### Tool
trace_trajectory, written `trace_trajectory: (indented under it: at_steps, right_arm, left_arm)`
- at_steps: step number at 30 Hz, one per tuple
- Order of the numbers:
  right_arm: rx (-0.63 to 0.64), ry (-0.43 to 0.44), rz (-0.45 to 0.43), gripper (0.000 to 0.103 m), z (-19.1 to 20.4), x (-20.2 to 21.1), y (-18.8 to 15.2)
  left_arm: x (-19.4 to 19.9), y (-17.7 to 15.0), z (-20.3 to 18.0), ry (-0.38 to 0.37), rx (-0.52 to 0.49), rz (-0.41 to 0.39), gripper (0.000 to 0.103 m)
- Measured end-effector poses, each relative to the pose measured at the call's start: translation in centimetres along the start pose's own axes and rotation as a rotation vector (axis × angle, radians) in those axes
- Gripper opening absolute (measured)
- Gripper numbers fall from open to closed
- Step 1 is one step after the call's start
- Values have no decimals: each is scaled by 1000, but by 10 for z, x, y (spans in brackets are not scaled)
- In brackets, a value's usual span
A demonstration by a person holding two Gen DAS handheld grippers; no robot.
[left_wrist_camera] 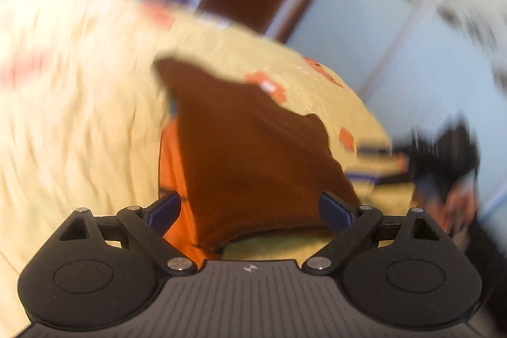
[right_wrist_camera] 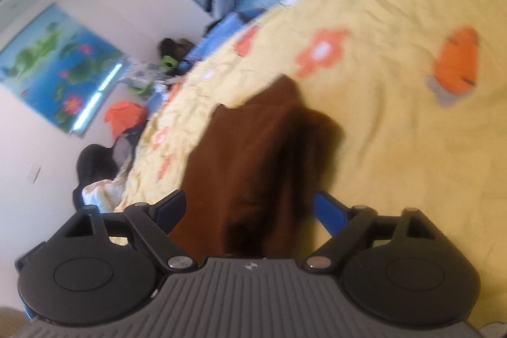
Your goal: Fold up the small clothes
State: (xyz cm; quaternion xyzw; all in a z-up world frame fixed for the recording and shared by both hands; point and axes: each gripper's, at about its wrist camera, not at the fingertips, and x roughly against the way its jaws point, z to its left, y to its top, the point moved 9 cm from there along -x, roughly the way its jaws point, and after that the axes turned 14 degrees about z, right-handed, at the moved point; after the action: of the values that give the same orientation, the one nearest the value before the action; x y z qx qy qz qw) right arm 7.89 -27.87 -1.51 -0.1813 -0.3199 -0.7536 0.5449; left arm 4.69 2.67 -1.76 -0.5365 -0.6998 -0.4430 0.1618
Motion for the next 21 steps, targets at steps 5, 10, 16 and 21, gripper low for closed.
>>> trace_trajectory:
  at_steps: [5,10,16,21]
  right_arm:
    - [18,42,131,76,10,-38,-37]
    - [69,5,188,22,21,-48,-49]
    - [142,-42,217,20,17,-41,-68]
    - [121,-44,67,58,25,-10,-45]
  left_arm:
    - [-38,2,15,-130,175,103,73]
    - [-37,0,12,-104,187,165,23]
    - [-31,-25,12,14,70,189,25]
    - [14,-16,3,136,3,72,66]
